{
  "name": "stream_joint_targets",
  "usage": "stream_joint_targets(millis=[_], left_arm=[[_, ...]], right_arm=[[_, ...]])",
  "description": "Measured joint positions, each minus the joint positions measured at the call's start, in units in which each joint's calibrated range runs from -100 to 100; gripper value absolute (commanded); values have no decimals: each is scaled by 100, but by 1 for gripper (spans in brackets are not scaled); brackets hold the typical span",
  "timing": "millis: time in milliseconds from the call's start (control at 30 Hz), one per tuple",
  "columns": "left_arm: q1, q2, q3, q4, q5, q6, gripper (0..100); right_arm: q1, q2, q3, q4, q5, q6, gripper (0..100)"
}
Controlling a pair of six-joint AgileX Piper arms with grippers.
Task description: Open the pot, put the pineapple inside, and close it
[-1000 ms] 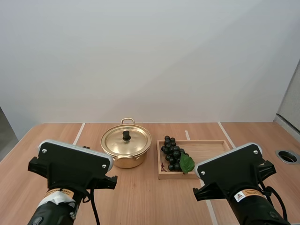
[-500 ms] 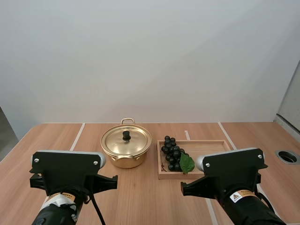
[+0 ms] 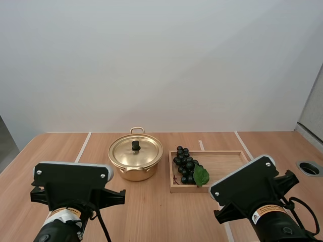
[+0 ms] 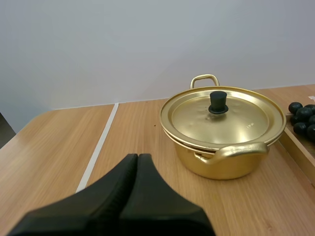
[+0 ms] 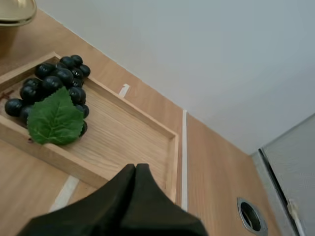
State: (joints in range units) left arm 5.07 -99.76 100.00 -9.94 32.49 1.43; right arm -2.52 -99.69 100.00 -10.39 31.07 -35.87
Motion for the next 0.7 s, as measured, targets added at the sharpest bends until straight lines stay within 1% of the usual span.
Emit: stream_joint_targets(millis=[133, 167, 200, 233, 267, 333, 367, 467, 700], left_arm=[[-18, 0, 0, 62, 0, 0, 0], [-8, 0, 0, 87, -23, 0, 0], [27, 0, 0, 87, -23, 0, 0], [57, 0, 0, 97, -44, 0, 0], [71, 0, 0, 106, -44, 0, 0], [110, 0, 0, 119, -44, 0, 0], [130, 0, 0, 119, -44, 0, 0], [156, 0, 0, 119, -44, 0, 0], [156, 0, 0, 119, -44, -10, 0]], right_arm=[[-11, 0, 0, -79, -121, 44, 0], [-11, 0, 0, -66, -118, 149, 0], [16, 0, 0, 113, 131, 719, 0], [71, 0, 0, 138, 179, 976, 0], [129, 0, 0, 174, 225, 1411, 0], [166, 0, 0, 186, 245, 1882, 0], [176, 0, 0, 186, 245, 2016, 0], [183, 0, 0, 186, 260, 2283, 0], [144, 0, 0, 186, 376, 2347, 0]])
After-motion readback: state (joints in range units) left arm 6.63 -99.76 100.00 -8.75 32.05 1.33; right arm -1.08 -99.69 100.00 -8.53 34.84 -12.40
